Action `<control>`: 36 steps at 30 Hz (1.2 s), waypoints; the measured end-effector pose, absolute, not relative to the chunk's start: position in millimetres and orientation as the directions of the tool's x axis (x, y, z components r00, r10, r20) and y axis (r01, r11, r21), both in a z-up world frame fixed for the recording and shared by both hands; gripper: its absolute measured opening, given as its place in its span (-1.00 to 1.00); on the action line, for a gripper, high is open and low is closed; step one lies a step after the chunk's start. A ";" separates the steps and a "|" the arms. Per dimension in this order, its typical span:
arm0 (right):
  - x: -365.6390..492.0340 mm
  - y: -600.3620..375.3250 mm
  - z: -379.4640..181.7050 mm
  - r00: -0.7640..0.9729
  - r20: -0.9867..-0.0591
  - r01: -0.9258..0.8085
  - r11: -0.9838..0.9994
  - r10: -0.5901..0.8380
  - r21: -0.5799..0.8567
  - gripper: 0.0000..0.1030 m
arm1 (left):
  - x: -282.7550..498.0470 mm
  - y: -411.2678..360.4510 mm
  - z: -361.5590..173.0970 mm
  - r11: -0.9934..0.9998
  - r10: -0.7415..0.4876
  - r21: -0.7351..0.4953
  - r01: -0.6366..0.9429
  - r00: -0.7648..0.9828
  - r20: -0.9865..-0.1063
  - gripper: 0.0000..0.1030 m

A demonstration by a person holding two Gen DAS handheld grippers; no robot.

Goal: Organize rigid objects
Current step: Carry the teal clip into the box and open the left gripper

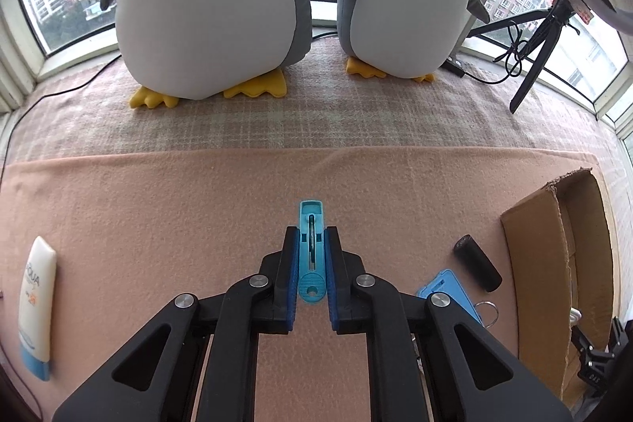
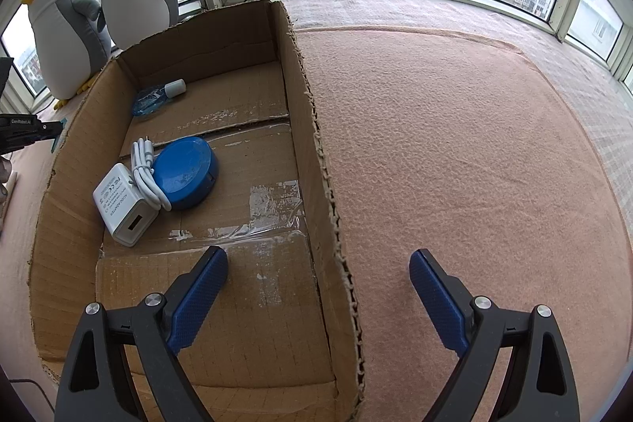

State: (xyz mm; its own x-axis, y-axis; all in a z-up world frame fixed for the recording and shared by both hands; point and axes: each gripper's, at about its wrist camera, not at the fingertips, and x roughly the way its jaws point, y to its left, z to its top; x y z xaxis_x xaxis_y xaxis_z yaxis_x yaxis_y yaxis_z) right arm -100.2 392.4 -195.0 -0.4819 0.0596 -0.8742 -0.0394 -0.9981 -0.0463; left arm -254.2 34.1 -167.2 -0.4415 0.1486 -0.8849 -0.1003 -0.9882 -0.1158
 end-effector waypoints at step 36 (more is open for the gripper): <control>-96.4 394.7 -192.2 -0.487 -0.871 -0.035 -0.998 0.060 -0.049 0.76 | -169.1 230.6 -107.6 -0.856 0.377 -0.121 -0.502 -0.447 -0.811 -0.80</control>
State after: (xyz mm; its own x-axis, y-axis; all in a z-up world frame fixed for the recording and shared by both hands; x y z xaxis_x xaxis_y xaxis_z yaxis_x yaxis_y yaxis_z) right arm -96.4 394.7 -192.2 -0.4872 0.0604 -0.8712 -0.0354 -0.9981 -0.0494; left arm -169.1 230.6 -107.6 -0.4474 0.3773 -0.8108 -0.5019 -0.8563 -0.1215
